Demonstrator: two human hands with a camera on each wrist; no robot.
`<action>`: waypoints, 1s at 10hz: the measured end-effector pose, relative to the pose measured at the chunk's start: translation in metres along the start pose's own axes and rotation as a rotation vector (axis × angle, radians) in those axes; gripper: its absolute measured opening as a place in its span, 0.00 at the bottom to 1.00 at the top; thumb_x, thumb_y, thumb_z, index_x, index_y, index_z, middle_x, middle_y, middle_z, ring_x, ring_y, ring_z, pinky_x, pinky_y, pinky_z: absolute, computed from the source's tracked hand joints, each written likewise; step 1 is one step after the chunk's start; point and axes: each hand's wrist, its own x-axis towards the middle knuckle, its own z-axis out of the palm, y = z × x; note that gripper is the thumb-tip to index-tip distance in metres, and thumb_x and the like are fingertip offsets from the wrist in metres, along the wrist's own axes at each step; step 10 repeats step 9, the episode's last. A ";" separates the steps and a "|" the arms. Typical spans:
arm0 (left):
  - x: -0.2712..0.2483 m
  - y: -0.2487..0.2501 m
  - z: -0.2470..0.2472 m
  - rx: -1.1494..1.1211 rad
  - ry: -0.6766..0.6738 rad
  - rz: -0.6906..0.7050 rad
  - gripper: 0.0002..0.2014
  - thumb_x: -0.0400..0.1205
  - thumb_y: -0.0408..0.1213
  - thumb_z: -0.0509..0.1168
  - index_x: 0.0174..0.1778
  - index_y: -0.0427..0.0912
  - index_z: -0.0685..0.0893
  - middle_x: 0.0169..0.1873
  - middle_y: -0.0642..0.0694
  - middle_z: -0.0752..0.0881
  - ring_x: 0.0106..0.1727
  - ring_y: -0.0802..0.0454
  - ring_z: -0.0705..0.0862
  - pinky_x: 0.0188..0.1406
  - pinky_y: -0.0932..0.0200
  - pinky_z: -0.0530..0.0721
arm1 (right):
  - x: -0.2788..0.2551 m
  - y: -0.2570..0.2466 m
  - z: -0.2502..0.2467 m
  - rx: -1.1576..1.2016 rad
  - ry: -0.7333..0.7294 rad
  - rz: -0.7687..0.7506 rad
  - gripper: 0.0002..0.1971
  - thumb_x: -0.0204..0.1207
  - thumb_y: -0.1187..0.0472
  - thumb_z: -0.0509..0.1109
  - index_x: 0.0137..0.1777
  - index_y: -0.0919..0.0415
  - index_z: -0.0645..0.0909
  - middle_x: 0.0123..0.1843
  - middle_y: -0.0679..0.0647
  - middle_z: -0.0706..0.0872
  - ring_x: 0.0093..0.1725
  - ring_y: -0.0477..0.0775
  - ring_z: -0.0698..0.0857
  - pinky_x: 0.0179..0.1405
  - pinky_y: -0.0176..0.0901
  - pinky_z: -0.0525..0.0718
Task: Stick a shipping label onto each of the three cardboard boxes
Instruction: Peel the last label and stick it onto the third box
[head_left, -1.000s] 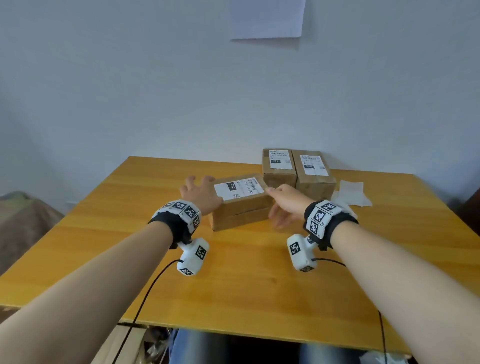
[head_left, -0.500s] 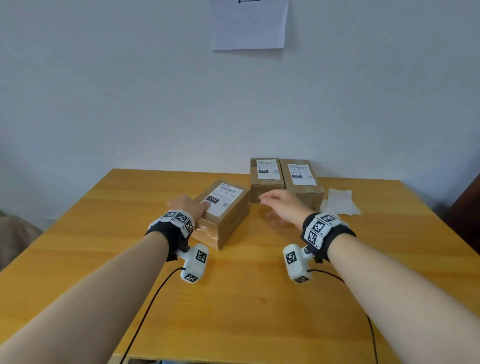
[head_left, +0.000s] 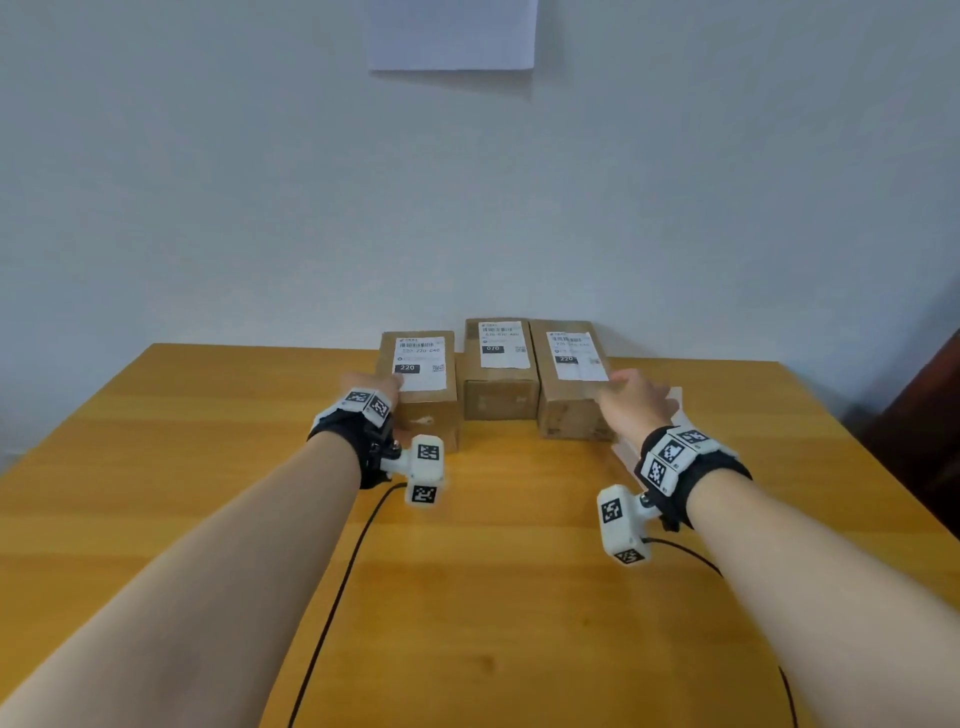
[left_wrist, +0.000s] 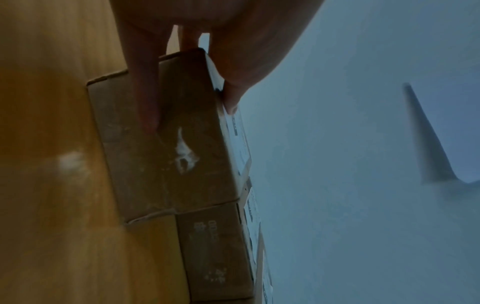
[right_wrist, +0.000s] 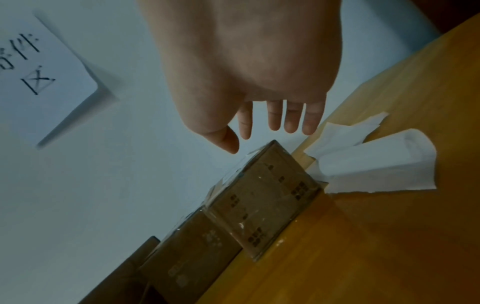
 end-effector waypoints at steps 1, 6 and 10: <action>0.012 0.013 0.011 -0.024 0.003 0.004 0.17 0.87 0.51 0.67 0.60 0.40 0.83 0.35 0.43 0.80 0.34 0.44 0.79 0.53 0.50 0.82 | 0.009 0.003 0.008 -0.016 -0.070 -0.013 0.26 0.87 0.46 0.65 0.84 0.46 0.71 0.83 0.61 0.67 0.80 0.70 0.64 0.71 0.60 0.73; 0.054 0.026 0.032 -0.157 0.112 0.093 0.19 0.86 0.41 0.70 0.69 0.38 0.74 0.60 0.39 0.84 0.50 0.42 0.78 0.43 0.51 0.73 | 0.028 -0.014 0.028 -0.168 -0.073 -0.063 0.24 0.86 0.43 0.66 0.82 0.38 0.76 0.78 0.63 0.65 0.75 0.73 0.65 0.58 0.53 0.72; 0.059 0.050 0.008 0.272 0.022 0.139 0.19 0.88 0.50 0.61 0.56 0.35 0.84 0.42 0.40 0.85 0.39 0.44 0.79 0.44 0.52 0.75 | 0.031 -0.048 -0.001 -0.432 -0.255 -0.133 0.30 0.90 0.40 0.54 0.88 0.53 0.68 0.88 0.57 0.70 0.84 0.63 0.71 0.84 0.55 0.65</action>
